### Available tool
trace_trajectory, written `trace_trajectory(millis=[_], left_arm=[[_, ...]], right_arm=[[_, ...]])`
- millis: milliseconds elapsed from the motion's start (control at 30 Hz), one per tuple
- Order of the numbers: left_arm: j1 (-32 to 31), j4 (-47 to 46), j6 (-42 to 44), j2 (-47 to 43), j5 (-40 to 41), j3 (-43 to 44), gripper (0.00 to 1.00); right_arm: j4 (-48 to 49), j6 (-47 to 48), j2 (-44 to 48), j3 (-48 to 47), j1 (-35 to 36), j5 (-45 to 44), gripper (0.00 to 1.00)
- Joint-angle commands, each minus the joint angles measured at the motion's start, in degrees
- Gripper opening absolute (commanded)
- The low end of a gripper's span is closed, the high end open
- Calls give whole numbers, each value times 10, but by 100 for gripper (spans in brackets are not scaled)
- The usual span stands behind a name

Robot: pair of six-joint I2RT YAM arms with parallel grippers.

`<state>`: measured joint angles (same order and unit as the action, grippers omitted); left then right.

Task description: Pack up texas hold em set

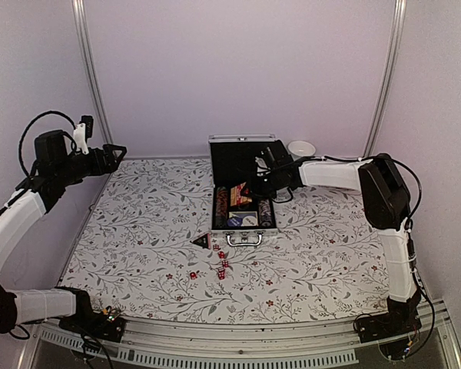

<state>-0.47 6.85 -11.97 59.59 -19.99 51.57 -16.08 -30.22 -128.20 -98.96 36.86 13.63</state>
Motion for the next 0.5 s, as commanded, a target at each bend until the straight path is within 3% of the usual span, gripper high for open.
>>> trace_trajectory(millis=[0, 67, 133, 233, 467], left_arm=[[3, 5, 9, -3, 4, -5, 97], [3, 5, 9, -2, 4, -5, 97], [3, 5, 9, -1, 4, -5, 97], [3, 5, 8, 0, 4, -5, 97], [3, 5, 8, 2, 1, -5, 97]], right_arm=[[13, -4, -9, -22, -3, 10, 6], [12, -6, -11, -22, -4, 5, 13], [11, -9, -12, -22, -6, -4, 28], [11, -12, -13, -22, -6, -19, 40], [12, -9, -11, -23, -7, -59, 56]])
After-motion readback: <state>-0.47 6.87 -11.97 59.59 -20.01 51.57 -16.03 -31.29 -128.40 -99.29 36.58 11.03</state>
